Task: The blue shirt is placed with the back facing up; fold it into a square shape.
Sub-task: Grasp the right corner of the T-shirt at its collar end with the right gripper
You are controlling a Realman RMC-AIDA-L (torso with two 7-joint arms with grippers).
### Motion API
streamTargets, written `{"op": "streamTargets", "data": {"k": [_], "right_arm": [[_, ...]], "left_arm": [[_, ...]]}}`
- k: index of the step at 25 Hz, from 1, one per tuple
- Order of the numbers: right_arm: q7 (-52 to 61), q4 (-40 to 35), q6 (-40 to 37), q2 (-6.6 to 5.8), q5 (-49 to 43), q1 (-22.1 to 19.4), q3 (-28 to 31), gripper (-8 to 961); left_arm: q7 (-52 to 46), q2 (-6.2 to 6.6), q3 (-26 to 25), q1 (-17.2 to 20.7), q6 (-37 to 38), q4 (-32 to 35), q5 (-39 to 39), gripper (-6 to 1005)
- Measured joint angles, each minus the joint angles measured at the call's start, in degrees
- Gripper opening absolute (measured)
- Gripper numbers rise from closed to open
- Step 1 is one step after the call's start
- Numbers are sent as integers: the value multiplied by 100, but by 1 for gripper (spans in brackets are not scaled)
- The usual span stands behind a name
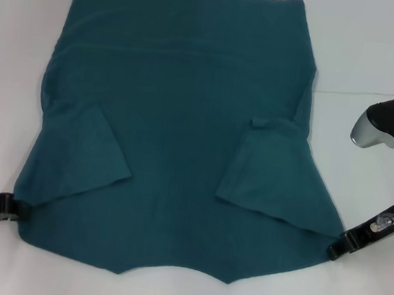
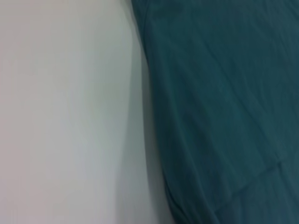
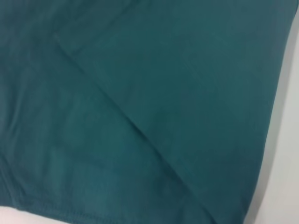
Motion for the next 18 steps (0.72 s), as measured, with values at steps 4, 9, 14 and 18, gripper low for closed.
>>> {"op": "streamTargets", "data": {"k": [4, 9, 14, 18], "right_arm": [[1, 63, 48, 0, 80, 32, -40, 542], [1, 169, 102, 0, 134, 74, -155, 537], [-28, 215, 169, -12, 330, 94, -173, 482], [-57, 216, 175, -30, 478, 94, -156, 391]], "left_arm": [[17, -17, 0, -1, 0, 0, 0, 13], [33, -25, 0, -1, 1, 0, 0, 13], [50, -26, 0, 0, 11, 0, 0, 13], [55, -26, 0, 6, 32, 0, 0, 14]]}}
